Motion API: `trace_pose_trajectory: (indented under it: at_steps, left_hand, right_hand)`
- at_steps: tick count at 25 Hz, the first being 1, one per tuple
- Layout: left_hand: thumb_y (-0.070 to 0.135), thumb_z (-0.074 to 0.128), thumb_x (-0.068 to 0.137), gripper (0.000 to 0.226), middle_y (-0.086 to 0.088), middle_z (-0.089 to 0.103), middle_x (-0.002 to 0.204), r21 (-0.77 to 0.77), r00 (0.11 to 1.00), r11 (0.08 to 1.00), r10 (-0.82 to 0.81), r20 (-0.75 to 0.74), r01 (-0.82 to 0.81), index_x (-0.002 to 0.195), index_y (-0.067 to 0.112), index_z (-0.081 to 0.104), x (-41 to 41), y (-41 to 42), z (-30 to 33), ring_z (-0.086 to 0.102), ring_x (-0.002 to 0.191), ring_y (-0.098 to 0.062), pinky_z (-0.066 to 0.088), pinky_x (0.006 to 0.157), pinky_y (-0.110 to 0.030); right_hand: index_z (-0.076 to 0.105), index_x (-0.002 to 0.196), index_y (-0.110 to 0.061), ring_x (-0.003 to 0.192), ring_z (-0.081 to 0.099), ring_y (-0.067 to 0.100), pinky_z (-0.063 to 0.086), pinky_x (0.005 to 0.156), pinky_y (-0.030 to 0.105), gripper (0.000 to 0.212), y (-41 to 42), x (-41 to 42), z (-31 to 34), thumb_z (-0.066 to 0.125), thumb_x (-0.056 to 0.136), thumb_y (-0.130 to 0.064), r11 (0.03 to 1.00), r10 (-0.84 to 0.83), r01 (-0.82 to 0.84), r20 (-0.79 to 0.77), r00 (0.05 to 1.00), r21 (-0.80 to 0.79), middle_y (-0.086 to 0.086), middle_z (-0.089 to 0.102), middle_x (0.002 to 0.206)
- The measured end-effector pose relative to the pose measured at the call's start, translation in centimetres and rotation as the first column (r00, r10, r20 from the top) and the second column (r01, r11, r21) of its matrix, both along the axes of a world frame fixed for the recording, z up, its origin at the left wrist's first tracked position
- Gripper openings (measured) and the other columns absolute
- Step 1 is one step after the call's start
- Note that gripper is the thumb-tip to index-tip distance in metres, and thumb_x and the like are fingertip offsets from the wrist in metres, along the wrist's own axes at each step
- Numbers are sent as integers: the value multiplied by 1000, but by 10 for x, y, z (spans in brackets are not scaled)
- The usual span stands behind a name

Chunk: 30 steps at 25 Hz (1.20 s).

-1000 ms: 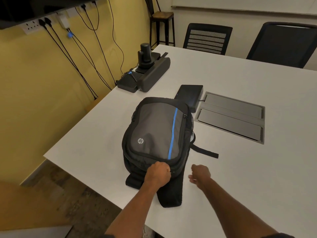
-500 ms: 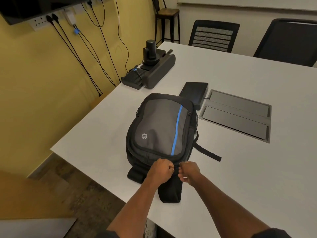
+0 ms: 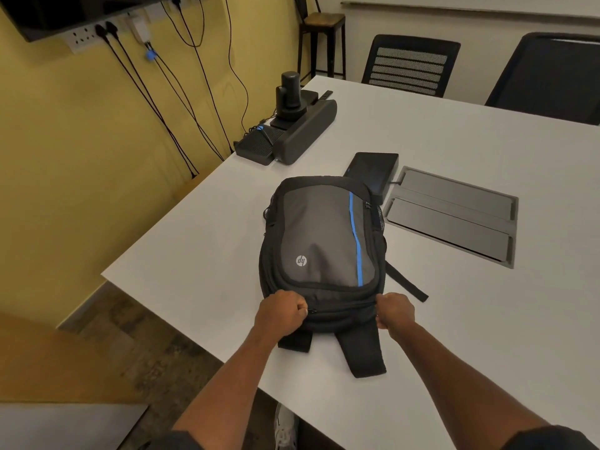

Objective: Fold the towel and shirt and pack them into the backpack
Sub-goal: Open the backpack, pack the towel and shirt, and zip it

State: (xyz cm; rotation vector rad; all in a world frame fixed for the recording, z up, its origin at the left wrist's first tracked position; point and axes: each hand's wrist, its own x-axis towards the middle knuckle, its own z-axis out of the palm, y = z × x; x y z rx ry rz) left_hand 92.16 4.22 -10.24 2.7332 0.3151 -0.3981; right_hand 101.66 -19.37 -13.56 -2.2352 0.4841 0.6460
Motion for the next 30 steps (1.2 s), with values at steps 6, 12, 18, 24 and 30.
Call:
trace_pose_trajectory:
  at_steps: [6, 12, 18, 24, 30]
  left_hand:
    - [26, 58, 90, 21, 1, 71, 77, -86, 994, 994, -71, -87, 63, 79, 18, 72, 6, -2, 5, 65, 70, -14, 50, 65, -23]
    - [24, 60, 90, 20, 2, 69, 76, -70, 995, 993, -94, -37, 91, 73, 19, 69, 2, -4, 11, 59, 66, -14, 39, 57, -22]
    - [28, 56, 91, 19, 4, 71, 84, 13, 998, 998, -65, 22, 64, 82, 22, 71, -8, 16, 10, 58, 70, -12, 37, 61, -22]
    - [31, 54, 93, 21, 5, 71, 86, 92, 999, 995, -35, 22, 32, 87, 23, 72, -9, 76, 13, 63, 74, -13, 36, 60, -22]
    - [23, 59, 89, 17, 0, 72, 86, -37, 988, 989, -148, -49, 146, 84, 18, 74, 7, 81, 10, 64, 77, -15, 39, 63, -21]
  right_hand:
    - [56, 85, -20, 75, 52, 8, 42, 67, 22, 12, 33, -50, 27, 53, 95, -26, 901, 424, -408, 503, 753, -147, -4, 53, 86]
    - [58, 101, -18, 90, 49, 16, 45, 73, 28, 9, 69, -59, 14, 57, 93, -21, 646, 761, -672, 363, 537, -362, -2, 49, 96]
    - [54, 103, -15, 86, 47, 16, 43, 73, 27, 11, 73, -55, 16, 54, 94, -10, 586, 810, -657, 312, 498, -474, 4, 56, 103]
    - [53, 105, -16, 95, 54, 19, 50, 83, 29, 11, 57, -52, 16, 53, 95, -12, 594, 800, -640, 268, 538, -488, 4, 57, 107]
    - [56, 111, -26, 96, 47, 14, 41, 84, 28, 26, 90, -64, 26, 63, 89, -36, 559, 826, -702, 372, 423, -442, -8, 54, 106]
